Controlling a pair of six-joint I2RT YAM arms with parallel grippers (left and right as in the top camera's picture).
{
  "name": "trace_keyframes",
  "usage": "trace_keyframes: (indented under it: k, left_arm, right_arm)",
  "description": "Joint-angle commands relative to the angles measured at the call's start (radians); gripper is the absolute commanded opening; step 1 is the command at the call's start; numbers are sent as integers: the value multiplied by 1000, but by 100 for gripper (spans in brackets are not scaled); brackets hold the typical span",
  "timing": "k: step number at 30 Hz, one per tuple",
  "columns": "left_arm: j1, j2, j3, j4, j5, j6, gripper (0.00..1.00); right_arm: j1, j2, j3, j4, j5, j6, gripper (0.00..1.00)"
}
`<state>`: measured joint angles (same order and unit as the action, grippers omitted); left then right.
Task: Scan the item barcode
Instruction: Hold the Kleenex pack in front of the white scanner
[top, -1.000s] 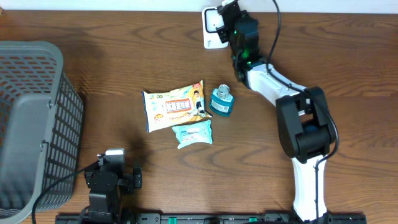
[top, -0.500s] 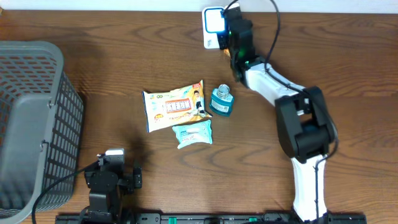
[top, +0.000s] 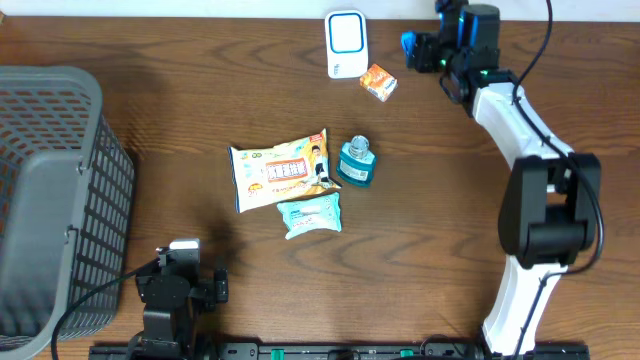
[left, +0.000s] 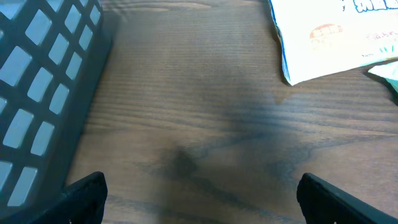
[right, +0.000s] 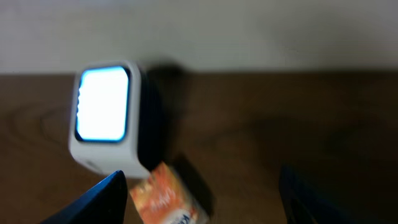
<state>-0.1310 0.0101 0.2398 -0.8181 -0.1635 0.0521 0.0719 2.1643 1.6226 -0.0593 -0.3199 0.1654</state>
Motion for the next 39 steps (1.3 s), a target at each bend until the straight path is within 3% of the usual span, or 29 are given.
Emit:
trace_keyframes:
  k: [1,10,25,29,34,39]
  left_arm:
    - [3,-4,-3,-12,-6,6,98]
    - [3,-4,-3,-12,-6,6,98]
    - [3,-4,-3,-12,-6,6,98]
    - [3,-4,-3,-12,-6,6,98]
    - [3,-4,-3,-12,-6,6,98]
    - [3,-4,-3,-12,-6,6,98]
  right_arm:
    - [-1,92,0,4,-192,23,73]
    - [28,186,0,71,-187,45,72]
    - [34,244,0,47,-179,58,46]
    - [32,277,0,41,-176,58,31]
    - [24,282,1,52,-183,60,2]
    - [15,263,1,37,-245,70,1]
